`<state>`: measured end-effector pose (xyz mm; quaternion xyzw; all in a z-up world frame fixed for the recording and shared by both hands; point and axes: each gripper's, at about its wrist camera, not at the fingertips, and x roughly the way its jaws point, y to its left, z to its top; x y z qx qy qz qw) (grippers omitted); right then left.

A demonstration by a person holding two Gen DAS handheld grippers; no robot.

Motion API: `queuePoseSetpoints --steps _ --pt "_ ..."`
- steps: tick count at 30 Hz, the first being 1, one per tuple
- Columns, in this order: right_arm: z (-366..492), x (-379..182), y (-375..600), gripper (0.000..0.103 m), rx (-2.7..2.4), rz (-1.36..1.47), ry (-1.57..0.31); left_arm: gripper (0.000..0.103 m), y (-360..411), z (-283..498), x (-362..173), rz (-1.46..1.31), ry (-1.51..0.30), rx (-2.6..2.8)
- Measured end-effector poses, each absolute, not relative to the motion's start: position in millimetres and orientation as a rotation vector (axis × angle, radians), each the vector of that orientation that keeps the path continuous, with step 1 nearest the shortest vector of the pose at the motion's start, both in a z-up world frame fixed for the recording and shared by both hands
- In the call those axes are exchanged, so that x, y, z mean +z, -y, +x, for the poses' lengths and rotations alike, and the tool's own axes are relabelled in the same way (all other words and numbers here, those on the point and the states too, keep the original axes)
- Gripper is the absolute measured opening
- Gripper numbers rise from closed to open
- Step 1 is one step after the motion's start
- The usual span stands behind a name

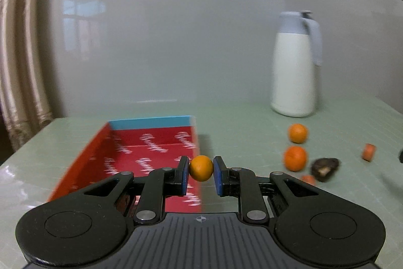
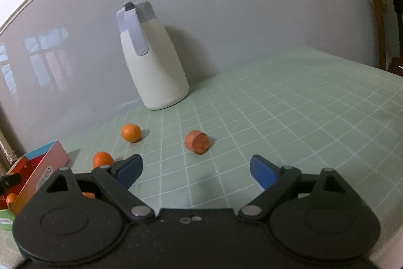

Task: Organize fruits
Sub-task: 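Carry the kumquat in the left tool into the box and open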

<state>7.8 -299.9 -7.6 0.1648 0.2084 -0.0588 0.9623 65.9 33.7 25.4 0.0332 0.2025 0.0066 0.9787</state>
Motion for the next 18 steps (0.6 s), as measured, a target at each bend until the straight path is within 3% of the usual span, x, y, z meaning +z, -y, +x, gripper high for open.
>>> queuePoseSetpoints --steps 18 --pt "16 -8 277 0.092 -0.079 0.288 -0.443 0.021 -91 93 -9 -0.045 -0.547 0.129"
